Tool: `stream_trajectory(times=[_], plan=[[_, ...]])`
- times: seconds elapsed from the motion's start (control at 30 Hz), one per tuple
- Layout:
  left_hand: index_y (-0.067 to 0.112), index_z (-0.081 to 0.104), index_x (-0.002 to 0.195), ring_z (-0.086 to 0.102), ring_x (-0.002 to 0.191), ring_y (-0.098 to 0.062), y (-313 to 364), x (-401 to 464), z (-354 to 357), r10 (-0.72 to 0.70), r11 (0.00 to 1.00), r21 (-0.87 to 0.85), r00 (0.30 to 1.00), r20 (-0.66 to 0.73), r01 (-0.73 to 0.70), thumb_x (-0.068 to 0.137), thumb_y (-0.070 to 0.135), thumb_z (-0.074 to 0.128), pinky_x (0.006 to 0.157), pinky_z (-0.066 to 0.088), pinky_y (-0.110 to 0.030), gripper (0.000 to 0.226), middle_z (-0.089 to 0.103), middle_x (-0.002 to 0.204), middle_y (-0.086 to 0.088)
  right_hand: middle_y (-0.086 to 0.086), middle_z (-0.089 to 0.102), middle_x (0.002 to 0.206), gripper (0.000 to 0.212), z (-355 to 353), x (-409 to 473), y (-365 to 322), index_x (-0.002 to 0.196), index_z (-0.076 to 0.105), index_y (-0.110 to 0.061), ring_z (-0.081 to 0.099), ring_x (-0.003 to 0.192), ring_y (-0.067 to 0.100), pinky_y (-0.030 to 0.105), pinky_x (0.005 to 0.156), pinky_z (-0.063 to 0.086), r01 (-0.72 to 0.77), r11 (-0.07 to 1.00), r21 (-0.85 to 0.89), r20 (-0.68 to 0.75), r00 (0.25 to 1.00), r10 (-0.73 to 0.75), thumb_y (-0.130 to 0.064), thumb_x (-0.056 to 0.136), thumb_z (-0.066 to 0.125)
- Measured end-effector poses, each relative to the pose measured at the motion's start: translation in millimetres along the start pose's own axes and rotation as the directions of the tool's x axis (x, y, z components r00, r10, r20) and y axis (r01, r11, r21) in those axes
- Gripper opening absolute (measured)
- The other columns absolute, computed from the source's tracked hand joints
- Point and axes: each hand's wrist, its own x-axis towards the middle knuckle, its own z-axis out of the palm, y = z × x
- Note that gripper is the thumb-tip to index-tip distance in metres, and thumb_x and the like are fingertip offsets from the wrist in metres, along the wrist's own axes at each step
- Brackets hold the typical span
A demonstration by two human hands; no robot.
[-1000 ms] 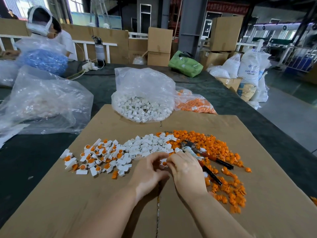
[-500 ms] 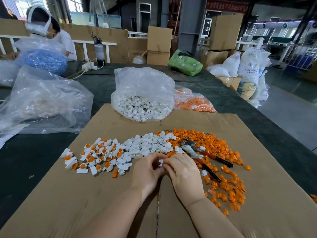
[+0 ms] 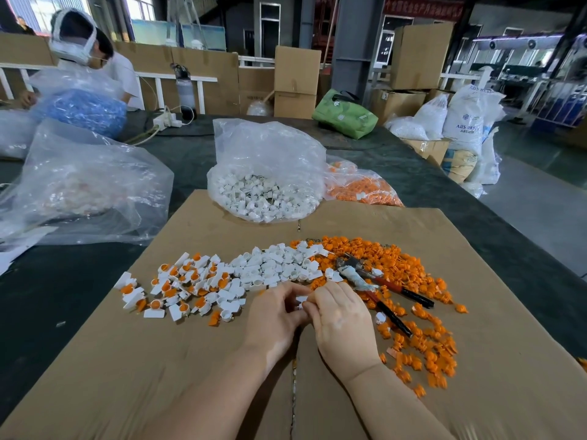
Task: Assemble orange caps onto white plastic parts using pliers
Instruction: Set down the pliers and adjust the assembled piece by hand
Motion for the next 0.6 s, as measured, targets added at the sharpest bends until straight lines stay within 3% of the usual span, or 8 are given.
stream_trajectory(times=[0.13,0.23,0.43,0.6], plan=[[0.032,0.066,0.091,0.058,0.079,-0.002,-1.1,0.2,-3.5,-0.014,0.998,-0.062,1.0,0.003,0.015,0.074,0.013,0.077,0.066,0.043,-0.007,0.028,0.067,0.088,0.009,0.003,0.062,0.077,0.006,-2.7,-1.6,1.6,0.078,0.068,-0.008,0.058,0.072,0.022,0.035,0.065,0.052,-0.038,0.995,0.092,0.016,0.999,0.037,-0.004,0.079,0.071],[0.033,0.066,0.093,0.059,0.081,-0.002,-2.4,0.7,-5.1,-0.01,0.997,-0.08,1.0,0.01,0.011,0.073,0.018,0.078,0.07,0.046,-0.011,0.028,0.068,0.09,0.011,0.003,0.064,0.081,0.01,-3.7,-1.0,2.1,0.082,0.07,-0.008,0.06,0.077,0.02,0.031,0.07,0.052,-0.06,0.989,0.134,0.014,0.998,0.059,-0.001,0.077,0.073],[0.028,0.069,0.096,0.06,0.084,-0.007,-2.9,0.4,-3.7,-0.012,0.996,-0.087,1.0,0.022,0.014,0.072,0.019,0.08,0.076,0.05,-0.02,0.028,0.068,0.09,0.009,0.002,0.061,0.08,0.017,-3.6,0.5,0.7,0.075,0.066,-0.009,0.055,0.073,0.02,0.033,0.061,0.051,-0.022,0.993,0.112,0.037,0.999,0.018,0.006,0.075,0.071],[0.023,0.07,0.098,0.059,0.081,-0.005,-2.5,0.6,-3.2,-0.023,0.995,-0.102,1.0,0.017,0.024,0.073,0.017,0.079,0.07,0.044,-0.01,0.028,0.068,0.09,0.007,0.003,0.063,0.081,0.015,-2.3,-0.3,2.4,0.077,0.069,-0.009,0.055,0.073,0.021,0.032,0.062,0.051,-0.026,0.993,0.119,-0.003,1.0,0.026,0.006,0.075,0.072]])
